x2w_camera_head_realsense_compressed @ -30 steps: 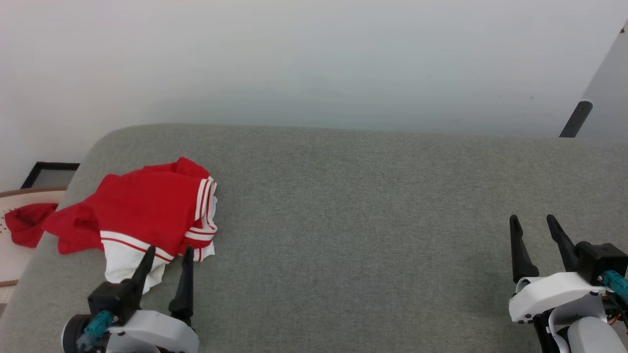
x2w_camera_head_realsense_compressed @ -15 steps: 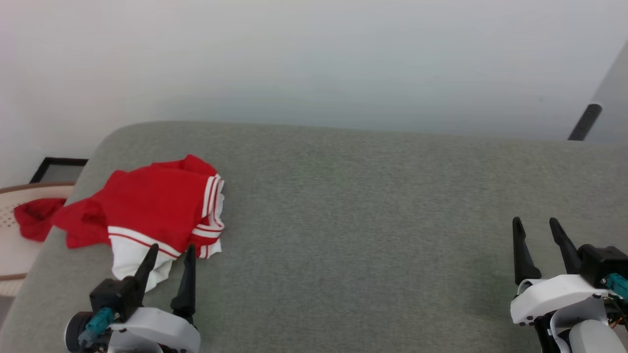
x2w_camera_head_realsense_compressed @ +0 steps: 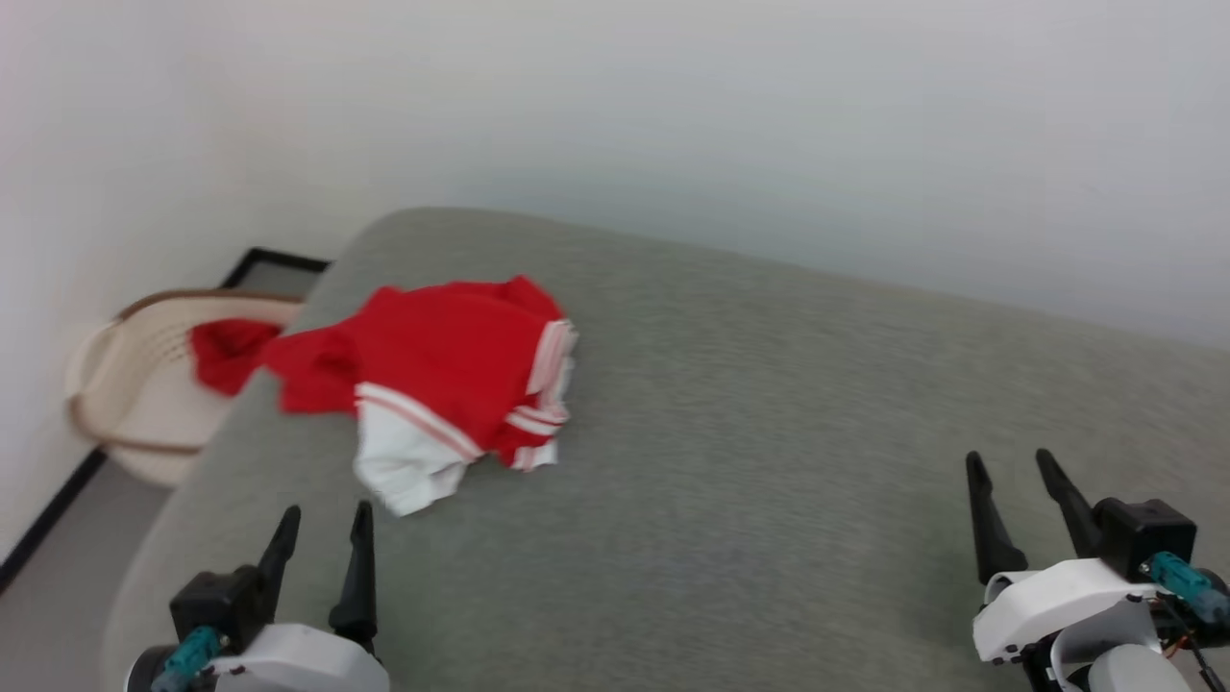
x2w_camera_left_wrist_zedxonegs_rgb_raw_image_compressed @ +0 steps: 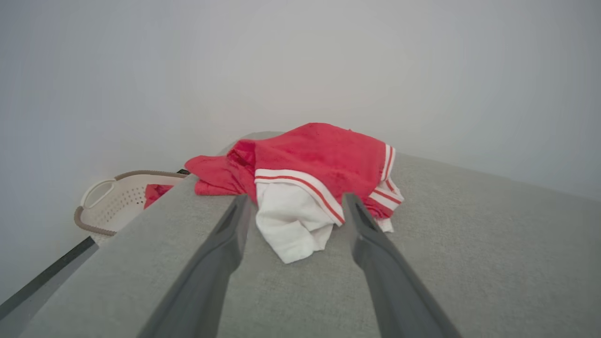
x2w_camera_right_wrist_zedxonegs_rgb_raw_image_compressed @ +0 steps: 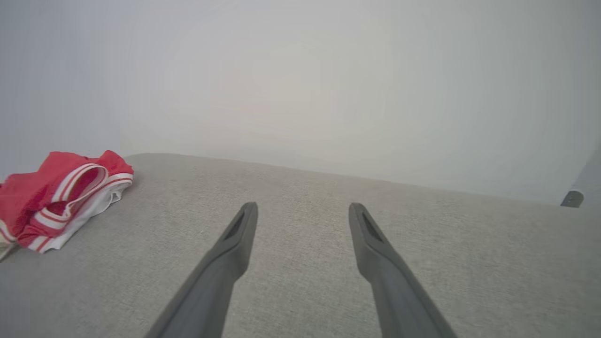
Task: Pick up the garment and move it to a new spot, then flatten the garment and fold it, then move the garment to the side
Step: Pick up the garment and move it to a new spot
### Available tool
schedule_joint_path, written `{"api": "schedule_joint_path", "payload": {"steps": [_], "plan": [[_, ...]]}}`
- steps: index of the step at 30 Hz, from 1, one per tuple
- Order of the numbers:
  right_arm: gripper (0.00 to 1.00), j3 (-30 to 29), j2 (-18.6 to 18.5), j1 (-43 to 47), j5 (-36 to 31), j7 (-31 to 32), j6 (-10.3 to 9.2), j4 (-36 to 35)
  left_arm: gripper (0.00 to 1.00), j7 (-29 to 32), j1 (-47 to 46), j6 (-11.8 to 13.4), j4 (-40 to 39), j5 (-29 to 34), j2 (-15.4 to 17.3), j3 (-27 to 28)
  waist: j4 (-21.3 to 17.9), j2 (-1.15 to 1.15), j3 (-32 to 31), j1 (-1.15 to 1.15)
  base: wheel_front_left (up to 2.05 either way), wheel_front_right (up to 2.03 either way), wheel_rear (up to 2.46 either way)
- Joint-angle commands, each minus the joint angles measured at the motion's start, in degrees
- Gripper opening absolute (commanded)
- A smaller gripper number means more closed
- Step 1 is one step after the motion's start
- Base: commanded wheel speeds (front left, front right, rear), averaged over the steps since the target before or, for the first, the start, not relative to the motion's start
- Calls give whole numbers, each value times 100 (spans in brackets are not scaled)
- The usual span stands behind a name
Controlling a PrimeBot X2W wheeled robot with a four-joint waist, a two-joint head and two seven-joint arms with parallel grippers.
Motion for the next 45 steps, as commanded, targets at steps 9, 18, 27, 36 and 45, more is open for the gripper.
{"api": "schedule_joint_path", "payload": {"steps": [9,18,27,36,45], "plan": [[100,516,103,-127,167,-30,4,109,100,-2,299,113,-148,35,-100,285,1699,0,-96,0,0,0,0],[100,1640,126,-867,487,-30,3,540,100,-2,990,382,-956,-107,-414,914,1913,0,189,0,0,0,0],[100,2206,28,-1189,865,-30,3,754,100,-2,1361,455,-1392,-148,-564,1082,1935,0,255,0,-2,-2,-2],[100,1815,-53,-758,904,-30,3,564,100,27,783,152,-999,192,-268,565,1791,0,179,0,0,0,0],[100,1313,-95,-548,378,-30,3,86,100,282,-1111,-22,-363,125,602,-225,851,0,805,0,0,0,0]]}}
